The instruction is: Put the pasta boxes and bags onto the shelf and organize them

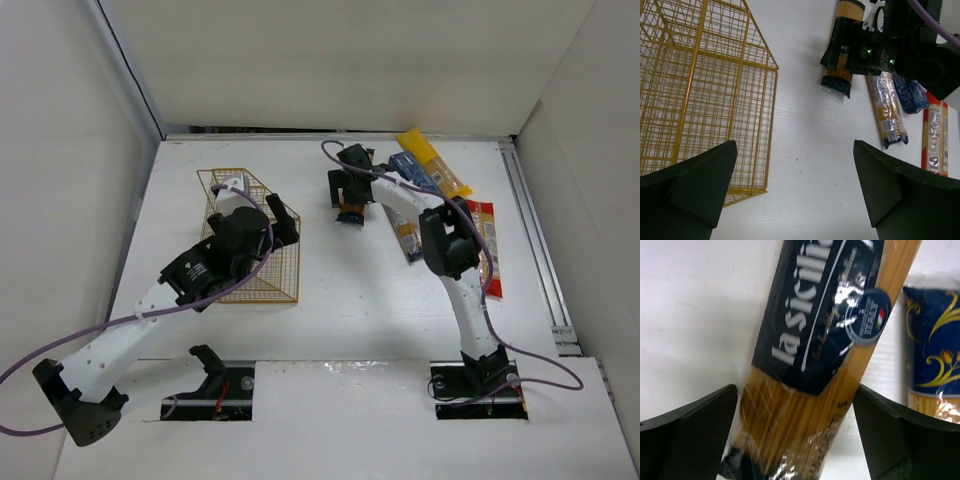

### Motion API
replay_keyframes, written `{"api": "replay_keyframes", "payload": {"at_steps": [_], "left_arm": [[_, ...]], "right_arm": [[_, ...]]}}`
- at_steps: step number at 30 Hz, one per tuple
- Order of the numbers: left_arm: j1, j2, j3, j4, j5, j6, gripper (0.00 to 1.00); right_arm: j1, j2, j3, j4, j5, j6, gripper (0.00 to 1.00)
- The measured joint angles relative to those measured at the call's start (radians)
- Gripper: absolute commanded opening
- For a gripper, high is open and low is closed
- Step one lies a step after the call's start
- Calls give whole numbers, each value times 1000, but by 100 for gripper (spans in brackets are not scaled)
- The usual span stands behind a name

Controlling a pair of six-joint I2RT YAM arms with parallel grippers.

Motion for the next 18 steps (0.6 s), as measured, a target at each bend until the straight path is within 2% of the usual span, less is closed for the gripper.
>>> {"api": "replay_keyframes", "payload": {"at_steps": [3, 5, 7, 8, 9, 10, 14, 18], "left_arm": [[0, -25, -4, 9, 0, -1, 100], [0, -33, -5, 16, 0, -1, 100], [0, -37, -6, 22, 0, 0, 100], [0, -37, -6, 23, 0, 0, 100], [0, -37, -6, 23, 0, 1, 100], [0, -37, -6, 23, 0, 3, 100], [0, -30, -6, 23, 0, 9, 100], [0, -17, -6, 23, 5, 19, 100]], "right_arm": [[-11, 48, 84, -34, -3, 7, 100], [-14, 74, 135, -58, -3, 9, 95], [-21, 88, 157, -68, 0, 10, 71], [-23, 88, 157, -69, 2, 10, 49], [-26, 88, 157, -69, 2, 9, 3], [-26, 87, 158, -61, 5, 14, 0], [-35, 56, 147, -27, -19, -13, 0], [-31, -33, -26, 86, -26, -123, 0]]}}
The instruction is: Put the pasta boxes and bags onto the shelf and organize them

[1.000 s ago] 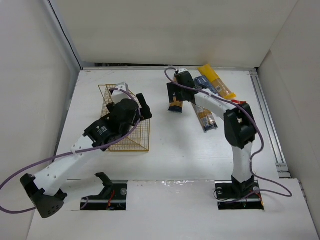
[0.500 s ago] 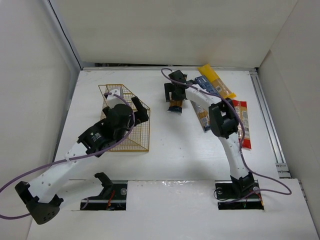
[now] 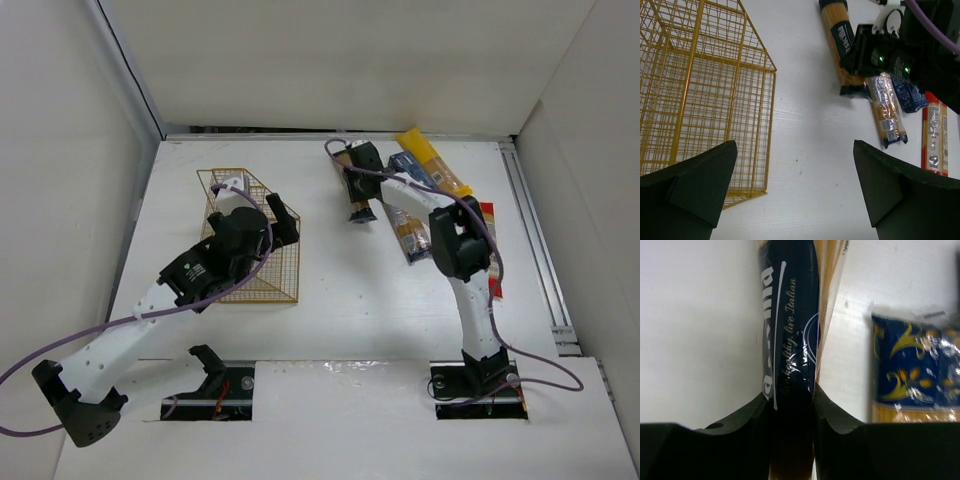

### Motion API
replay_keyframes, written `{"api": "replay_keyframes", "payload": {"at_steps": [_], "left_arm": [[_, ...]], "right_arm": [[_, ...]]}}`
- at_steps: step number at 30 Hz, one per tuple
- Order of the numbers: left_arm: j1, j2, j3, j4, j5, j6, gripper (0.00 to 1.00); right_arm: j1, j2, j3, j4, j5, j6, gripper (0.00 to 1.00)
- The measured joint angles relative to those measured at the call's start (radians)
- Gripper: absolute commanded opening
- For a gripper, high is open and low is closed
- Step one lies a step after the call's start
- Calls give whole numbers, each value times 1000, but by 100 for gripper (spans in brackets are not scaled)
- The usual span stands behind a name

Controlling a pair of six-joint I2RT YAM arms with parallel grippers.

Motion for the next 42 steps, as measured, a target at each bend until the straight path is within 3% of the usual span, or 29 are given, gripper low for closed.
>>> {"api": "replay_keyframes", "payload": {"at_steps": [6, 11, 18, 23, 30, 42], "left_arm": [[0, -3, -6, 11, 17, 5, 100], [0, -29, -56, 44, 48, 11, 100], [0, -20, -71, 51, 70, 11, 100], [0, 11, -71, 56, 89, 13, 100], [0, 21, -71, 56, 98, 21, 100], [0, 13, -71, 51, 98, 27, 100]], "right_arm": [[16, -381, -500, 136, -80, -252, 0], [45, -669, -742, 195, -116, -402, 0], [51, -938, -1084, 401, -350, -544, 0], [56, -922, -1145, 427, -533, -611, 0], [143, -852, -1134, 484, -675, -674, 0], [232, -742, -1101, 499, -723, -691, 0]]}}
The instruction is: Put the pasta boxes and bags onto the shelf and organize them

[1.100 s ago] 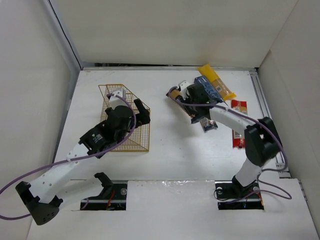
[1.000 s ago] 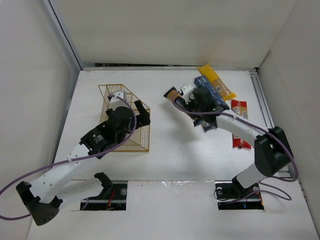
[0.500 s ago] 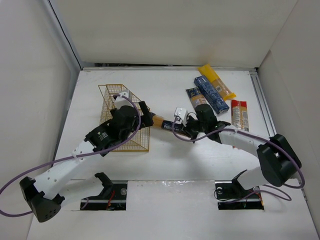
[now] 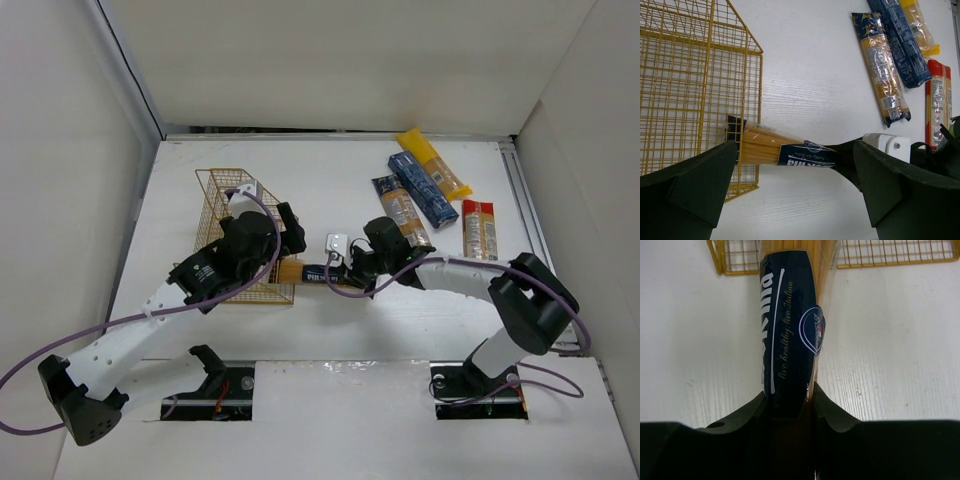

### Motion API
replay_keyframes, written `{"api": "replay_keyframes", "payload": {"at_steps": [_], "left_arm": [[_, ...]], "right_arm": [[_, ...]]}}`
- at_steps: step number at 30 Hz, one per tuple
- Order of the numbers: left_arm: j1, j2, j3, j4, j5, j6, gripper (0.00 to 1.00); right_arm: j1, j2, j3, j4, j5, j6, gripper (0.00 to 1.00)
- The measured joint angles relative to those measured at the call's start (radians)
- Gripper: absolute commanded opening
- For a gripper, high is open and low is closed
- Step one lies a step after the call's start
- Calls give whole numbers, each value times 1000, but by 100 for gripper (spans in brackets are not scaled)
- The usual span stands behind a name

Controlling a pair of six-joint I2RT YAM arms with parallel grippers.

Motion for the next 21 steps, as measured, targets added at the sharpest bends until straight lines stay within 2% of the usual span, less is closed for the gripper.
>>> {"api": "replay_keyframes", "payload": {"at_steps": [10, 17, 18, 21], "left_arm": [[0, 13, 0, 0, 0, 3, 100], [0, 18, 0, 0, 2, 3, 100], [0, 19, 0, 0, 2, 3, 100], [0, 26, 0, 0, 2, 3, 100]], "right_arm": [[88, 145, 145, 12, -15, 16, 0], [135, 245, 209, 81, -3, 78, 0], [140, 261, 219, 93, -5, 89, 3], [150, 297, 239, 131, -15, 113, 25]]}}
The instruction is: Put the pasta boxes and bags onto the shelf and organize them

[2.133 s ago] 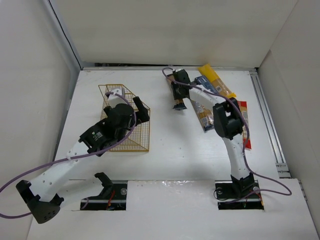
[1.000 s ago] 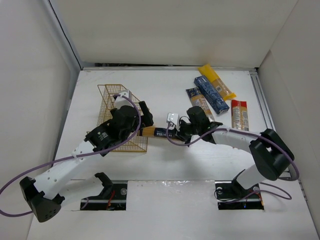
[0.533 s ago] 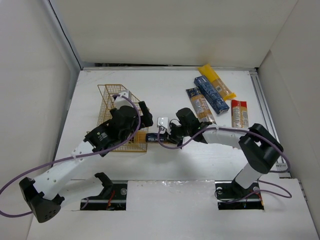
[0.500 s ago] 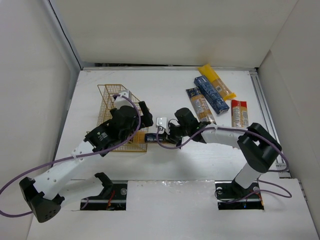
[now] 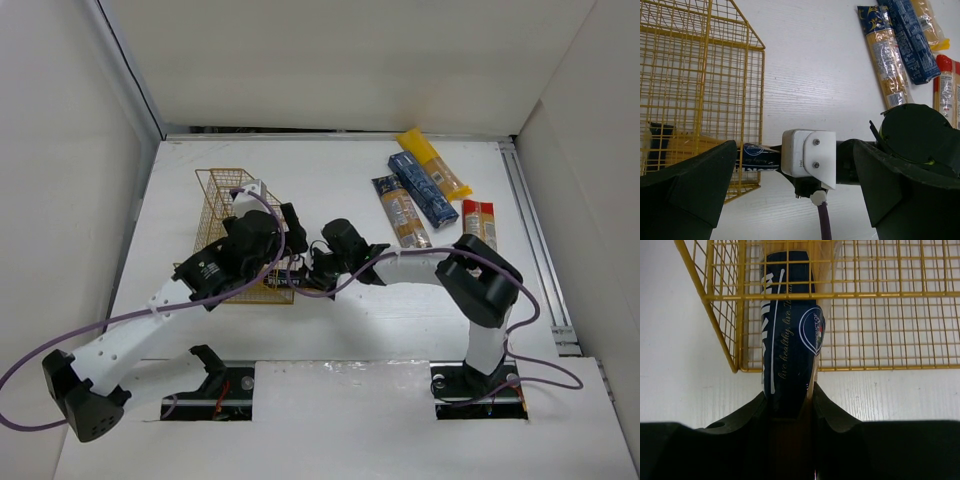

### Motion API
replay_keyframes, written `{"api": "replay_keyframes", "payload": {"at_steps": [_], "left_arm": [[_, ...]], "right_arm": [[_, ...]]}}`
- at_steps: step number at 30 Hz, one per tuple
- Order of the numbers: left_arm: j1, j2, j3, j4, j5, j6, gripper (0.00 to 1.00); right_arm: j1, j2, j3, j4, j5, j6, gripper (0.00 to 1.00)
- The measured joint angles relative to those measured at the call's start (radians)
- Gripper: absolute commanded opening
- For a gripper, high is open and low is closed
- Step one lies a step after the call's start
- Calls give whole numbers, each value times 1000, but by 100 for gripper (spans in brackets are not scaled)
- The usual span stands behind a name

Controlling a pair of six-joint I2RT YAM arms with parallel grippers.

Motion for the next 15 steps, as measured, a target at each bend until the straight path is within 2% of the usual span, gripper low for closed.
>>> {"api": "replay_keyframes", "payload": {"at_steps": [1, 2, 4, 5, 6, 9, 11, 15], "left_arm": [[0, 2, 0, 0, 0, 0, 100], [0, 4, 0, 0, 0, 0, 100], [0, 7, 0, 0, 0, 0, 100], [0, 10, 0, 0, 0, 0, 100], [0, 12, 0, 1, 0, 0, 100], [0, 27, 0, 13, 6, -5, 100], [-4, 37, 17, 43, 15, -7, 100], [-8, 59, 50, 110, 30, -6, 100]], "right_arm": [[3, 6, 2, 8, -3, 8, 34], [3, 8, 3, 15, -6, 13, 51], [3, 8, 3, 31, -16, 26, 68], [3, 6, 3, 52, -19, 30, 80], [4, 2, 4, 63, -14, 31, 85], [0, -47, -8, 64, 34, 30, 92], [-16, -111, -43, 40, 84, 30, 92], [-132, -250, -103, -32, 142, 42, 95]]}}
